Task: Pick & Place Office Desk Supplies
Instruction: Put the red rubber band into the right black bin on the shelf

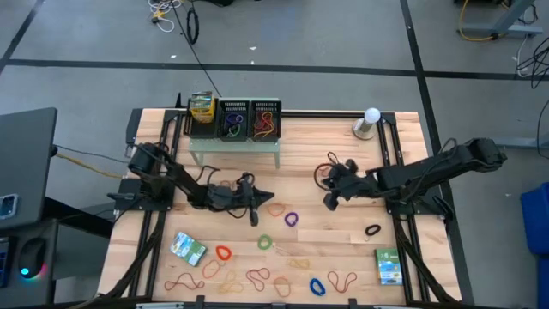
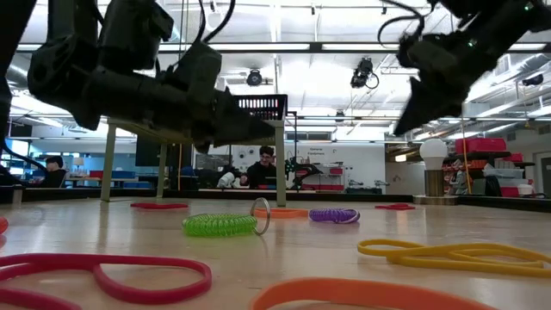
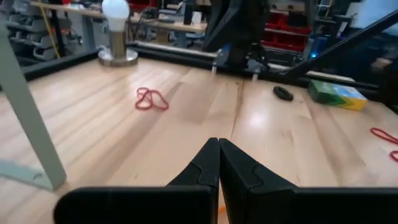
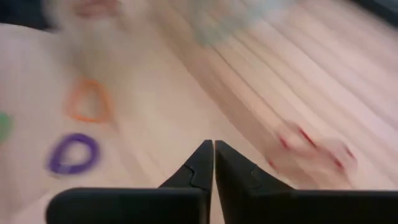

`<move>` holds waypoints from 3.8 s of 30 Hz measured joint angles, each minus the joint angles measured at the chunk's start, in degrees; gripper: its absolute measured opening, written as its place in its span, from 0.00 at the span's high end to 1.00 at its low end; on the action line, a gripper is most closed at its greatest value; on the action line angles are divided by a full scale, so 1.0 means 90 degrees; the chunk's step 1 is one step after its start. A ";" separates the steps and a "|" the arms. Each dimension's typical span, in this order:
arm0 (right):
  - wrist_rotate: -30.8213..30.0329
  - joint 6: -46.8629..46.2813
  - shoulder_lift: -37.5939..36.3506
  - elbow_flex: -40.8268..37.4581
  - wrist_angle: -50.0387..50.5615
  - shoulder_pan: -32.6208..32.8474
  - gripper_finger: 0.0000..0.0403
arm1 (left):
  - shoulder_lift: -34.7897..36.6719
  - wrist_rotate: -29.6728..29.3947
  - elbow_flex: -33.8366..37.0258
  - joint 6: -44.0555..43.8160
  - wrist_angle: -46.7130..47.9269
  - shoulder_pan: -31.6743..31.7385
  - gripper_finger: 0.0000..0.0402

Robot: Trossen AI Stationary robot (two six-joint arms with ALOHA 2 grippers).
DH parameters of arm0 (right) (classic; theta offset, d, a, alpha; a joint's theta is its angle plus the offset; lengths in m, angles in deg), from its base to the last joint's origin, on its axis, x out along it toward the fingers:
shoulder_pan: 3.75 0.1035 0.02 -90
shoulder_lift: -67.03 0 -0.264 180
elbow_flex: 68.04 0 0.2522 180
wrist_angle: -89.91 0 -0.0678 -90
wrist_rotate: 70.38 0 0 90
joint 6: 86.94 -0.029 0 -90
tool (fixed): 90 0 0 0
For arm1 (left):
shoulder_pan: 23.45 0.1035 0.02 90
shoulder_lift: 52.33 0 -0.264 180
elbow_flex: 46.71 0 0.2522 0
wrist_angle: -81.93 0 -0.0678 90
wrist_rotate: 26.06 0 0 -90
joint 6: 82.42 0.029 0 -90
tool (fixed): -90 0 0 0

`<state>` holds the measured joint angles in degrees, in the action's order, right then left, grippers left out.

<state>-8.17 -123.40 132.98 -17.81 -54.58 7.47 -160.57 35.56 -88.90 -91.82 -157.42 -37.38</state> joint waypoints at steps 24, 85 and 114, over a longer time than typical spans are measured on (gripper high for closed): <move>0.0087 -0.2568 0.0813 -0.1002 -0.0630 -0.2023 0.52 | -0.0094 0.0060 -0.0002 -0.0388 -0.0186 0.0001 0.98; -0.2418 0.1081 0.2487 0.5186 0.2944 -0.1278 0.98 | -0.0084 -0.0204 0.0546 -0.0372 -0.1087 -0.0053 0.98; -0.0869 0.4069 0.4013 0.5620 -0.1643 -0.2817 0.98 | -0.0084 -0.0246 0.0583 -0.0361 -0.1067 -0.0051 0.98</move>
<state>-15.99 -86.79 169.10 32.77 -69.37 -17.88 -161.32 33.35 -83.65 -95.06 -167.03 -37.84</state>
